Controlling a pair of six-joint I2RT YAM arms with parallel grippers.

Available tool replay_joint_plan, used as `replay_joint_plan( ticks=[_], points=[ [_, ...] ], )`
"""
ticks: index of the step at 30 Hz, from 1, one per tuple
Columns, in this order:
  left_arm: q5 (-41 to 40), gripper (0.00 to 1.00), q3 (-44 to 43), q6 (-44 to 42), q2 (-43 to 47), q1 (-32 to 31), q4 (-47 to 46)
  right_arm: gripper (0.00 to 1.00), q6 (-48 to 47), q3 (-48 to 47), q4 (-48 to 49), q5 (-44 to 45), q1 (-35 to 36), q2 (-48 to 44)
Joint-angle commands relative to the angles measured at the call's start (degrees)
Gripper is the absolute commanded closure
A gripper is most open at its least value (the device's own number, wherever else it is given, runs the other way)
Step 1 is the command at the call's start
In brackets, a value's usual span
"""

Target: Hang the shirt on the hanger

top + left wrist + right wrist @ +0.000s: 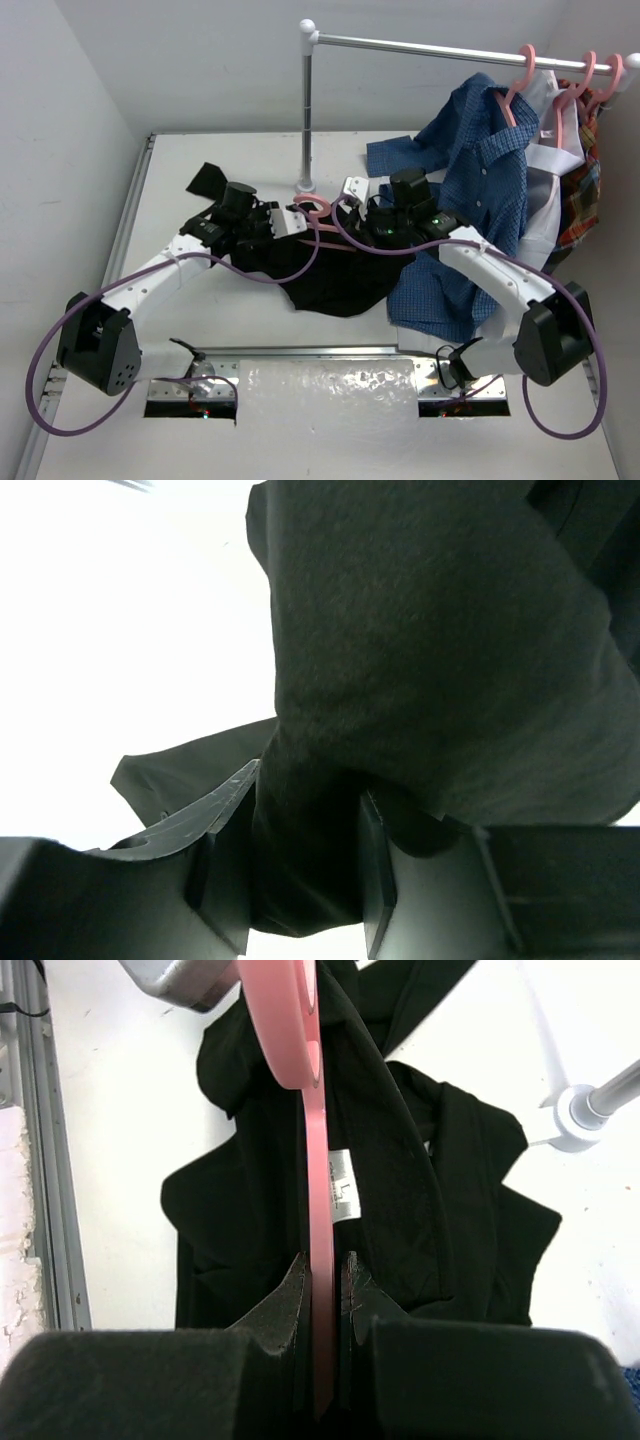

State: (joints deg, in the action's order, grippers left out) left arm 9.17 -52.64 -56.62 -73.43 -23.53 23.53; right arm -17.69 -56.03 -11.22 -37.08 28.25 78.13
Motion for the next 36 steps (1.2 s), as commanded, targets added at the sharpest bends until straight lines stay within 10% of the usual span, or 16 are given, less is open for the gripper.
replay_joint_plan(
  ticks=[1, 15, 17, 18, 20, 36],
  points=[
    [-1.0, 0.64, 0.7, -0.16, 1.44, 1.55, -1.81, 1.0, 1.26, -0.31, 2.26, 1.92, -0.74, -3.06],
    [11.12, 0.55, -3.51, 6.08, 2.59, 10.52, -3.49, 1.0, 11.18, -0.21, 3.14, 11.93, -3.11, -11.06],
    [14.03, 0.35, -5.1, 8.36, 3.2, 10.7, -3.49, 1.0, 12.24, -2.75, 0.51, 16.57, -3.11, -12.73],
    [15.25, 0.09, -5.71, 9.67, 3.9, 10.7, -3.32, 1.0, 13.29, -3.9, -0.46, 17.99, -3.11, -13.08],
    [17.98, 0.0, -8.08, 11.26, 4.34, 10.7, -2.79, 1.0, 14.09, -8.01, -4.58, 21.59, -3.11, -13.35],
    [14.55, 0.0, -12.14, 25.86, 11.11, 0.68, -3.76, 1.0, 16.73, -29.04, -24.09, 44.02, -3.11, -15.02]
  ],
)
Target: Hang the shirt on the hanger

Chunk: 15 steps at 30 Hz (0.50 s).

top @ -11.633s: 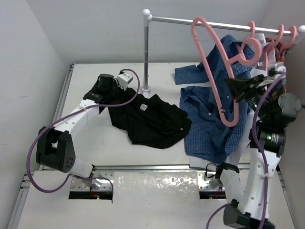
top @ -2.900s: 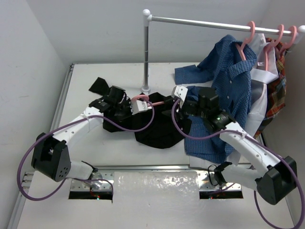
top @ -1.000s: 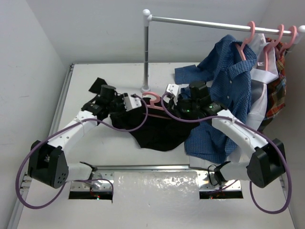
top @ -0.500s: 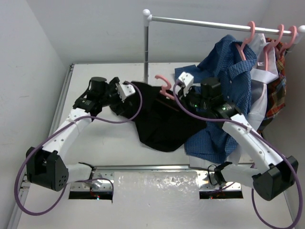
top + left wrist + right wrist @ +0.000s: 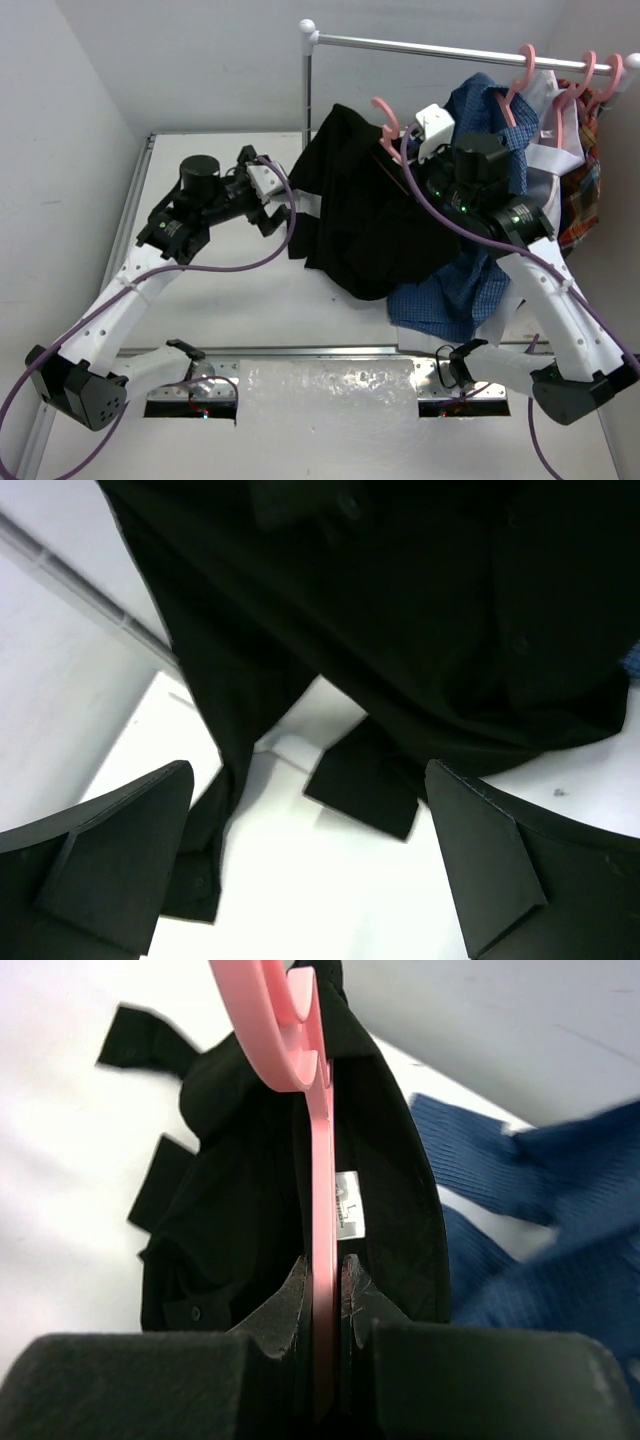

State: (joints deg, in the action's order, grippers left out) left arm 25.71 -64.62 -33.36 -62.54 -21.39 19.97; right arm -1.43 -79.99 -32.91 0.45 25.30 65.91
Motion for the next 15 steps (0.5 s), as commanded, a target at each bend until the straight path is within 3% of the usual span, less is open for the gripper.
replay_joint_plan(
  ticks=[1, 7, 10, 15],
  points=[
    [-1.98, 0.0, 0.02, 2.6, 0.4, -1.46, -0.19, 1.0, 0.12, -5.53, -3.38, 8.32, -0.34, -3.07],
    [-3.21, 0.0, -0.24, 2.43, 1.28, -1.46, -1.42, 1.0, -0.33, -9.48, -7.43, 10.19, -6.57, -3.6],
    [-2.86, 0.0, -0.51, 2.52, 1.28, -1.46, -0.98, 1.0, -0.5, -15.96, -9.97, 10.19, -10.79, -0.53],
    [-3.21, 0.0, 1.24, 1.55, 2.34, -1.46, -0.98, 1.0, 4.41, -18.28, -7.02, 0.44, -17.56, 5.46]
  ],
)
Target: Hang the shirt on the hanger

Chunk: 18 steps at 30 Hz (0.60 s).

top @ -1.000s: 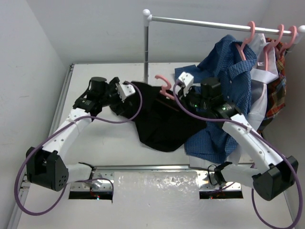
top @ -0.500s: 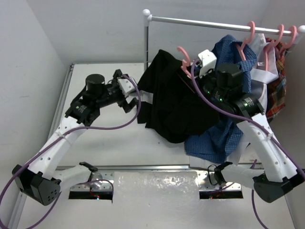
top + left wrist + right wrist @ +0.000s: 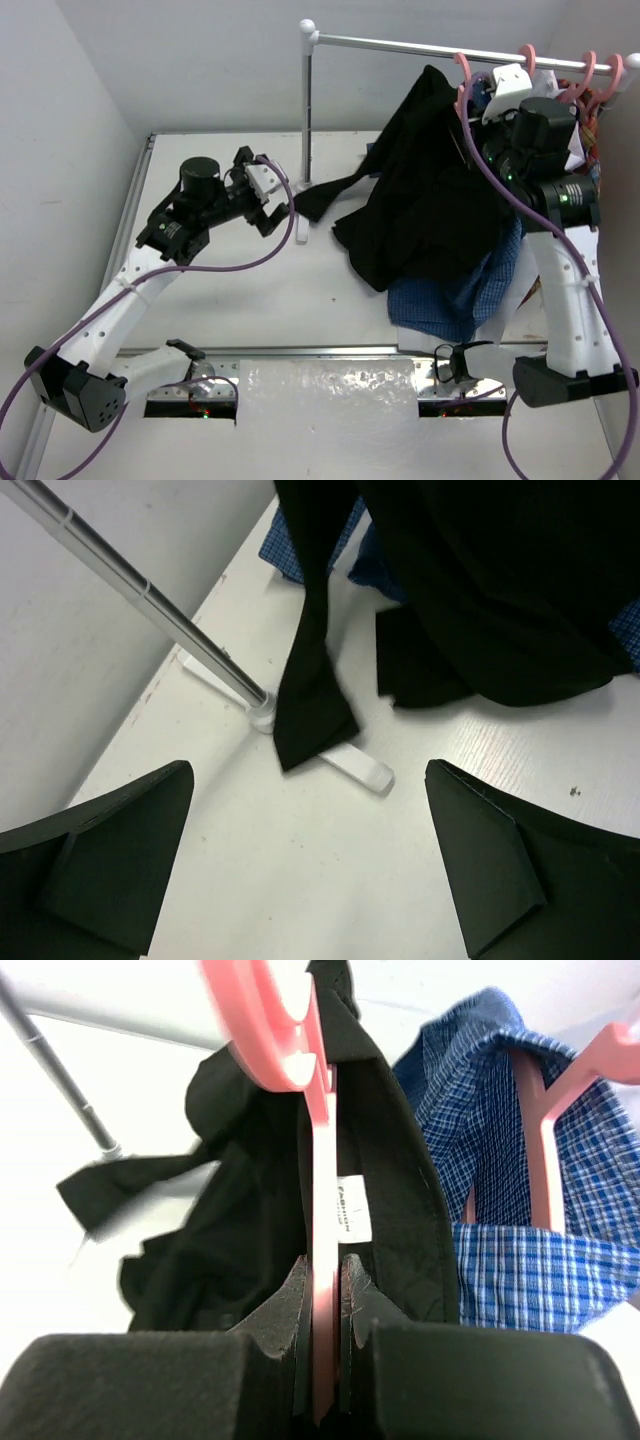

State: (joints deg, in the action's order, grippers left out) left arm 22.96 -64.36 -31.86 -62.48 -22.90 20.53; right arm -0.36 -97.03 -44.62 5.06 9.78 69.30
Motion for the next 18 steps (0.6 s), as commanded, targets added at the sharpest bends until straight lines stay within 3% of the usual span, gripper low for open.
replay_joint_plan(
  ticks=[1, 18],
  points=[
    [-0.55, 0.0, 1.42, -0.13, 2.45, 0.04, -1.72, 1.0, 3.96, -0.53, 5.76, -4.35, -2.31, 2.16],
    [-2.04, 0.0, 4.06, -2.33, 4.03, 0.04, -1.55, 1.0, 15.12, 1.5, 19.65, -3.65, -7.93, 6.98]
  ],
)
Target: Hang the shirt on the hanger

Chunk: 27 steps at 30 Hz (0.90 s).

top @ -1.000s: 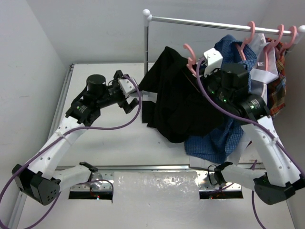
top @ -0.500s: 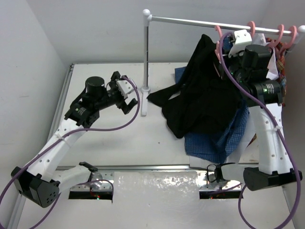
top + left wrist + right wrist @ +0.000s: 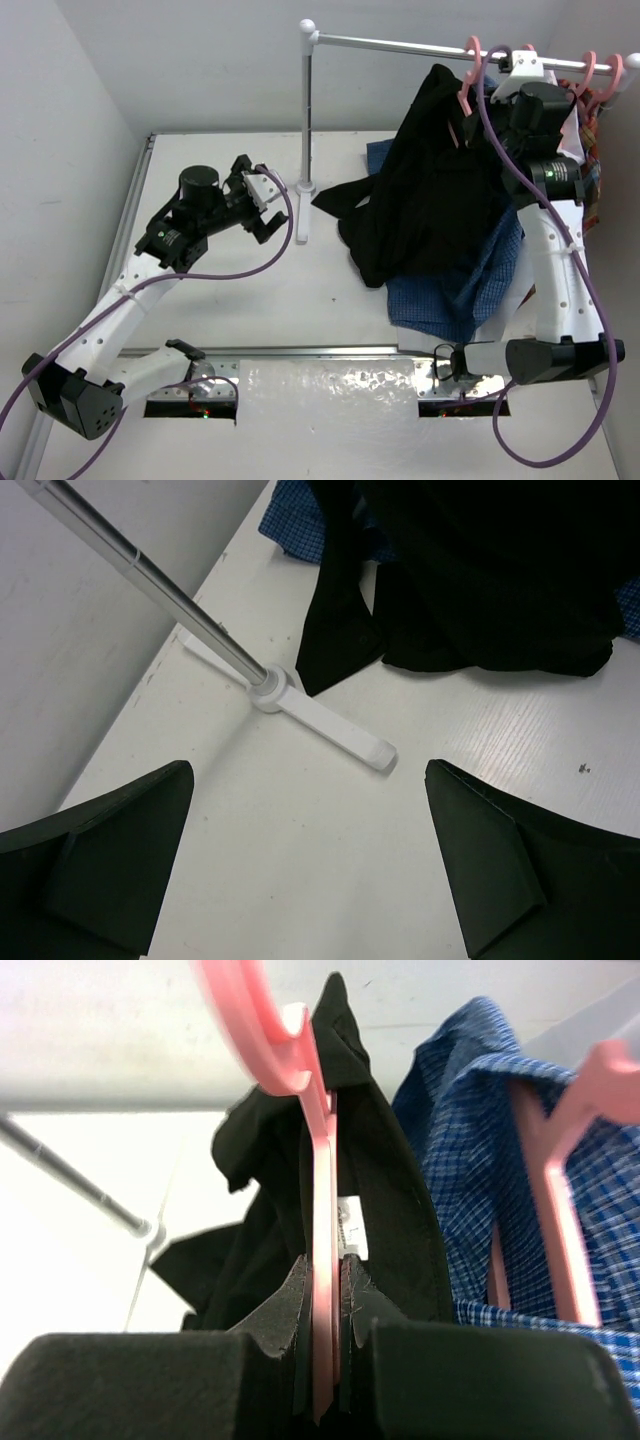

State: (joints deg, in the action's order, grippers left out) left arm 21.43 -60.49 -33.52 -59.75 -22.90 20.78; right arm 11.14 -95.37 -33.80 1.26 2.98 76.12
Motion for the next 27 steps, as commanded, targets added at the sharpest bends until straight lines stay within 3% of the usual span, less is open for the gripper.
replay_joint_plan(
  ticks=[1, 17, 21, 24, 27],
  points=[
    [-0.69, 0.0, 0.28, -0.76, 1.3, 0.04, -1.79, 1.0, 4.15, -0.34, 9.88, 0.06, -1.83, 0.61],
    [-1.22, 0.0, 1.6, -1.81, 1.65, 0.04, -1.44, 1.0, 8.82, 7.56, 15.34, 2.43, -2.54, 2.64],
    [-1.04, 0.0, 2.13, -1.99, 1.74, 0.04, -1.53, 0.52, 6.98, 10.9, 15.7, 2.26, -2.54, -0.7],
    [-0.6, 0.0, 2.22, -2.08, 1.48, 0.04, -1.53, 0.37, 4.95, 12.58, 14.99, 1.38, -2.54, -4.39],
    [-0.08, 0.0, 2.04, -2.08, 1.21, 0.04, -1.53, 0.09, 3.11, 13.98, 13.33, 1.29, -2.46, -8.69]
  ],
)
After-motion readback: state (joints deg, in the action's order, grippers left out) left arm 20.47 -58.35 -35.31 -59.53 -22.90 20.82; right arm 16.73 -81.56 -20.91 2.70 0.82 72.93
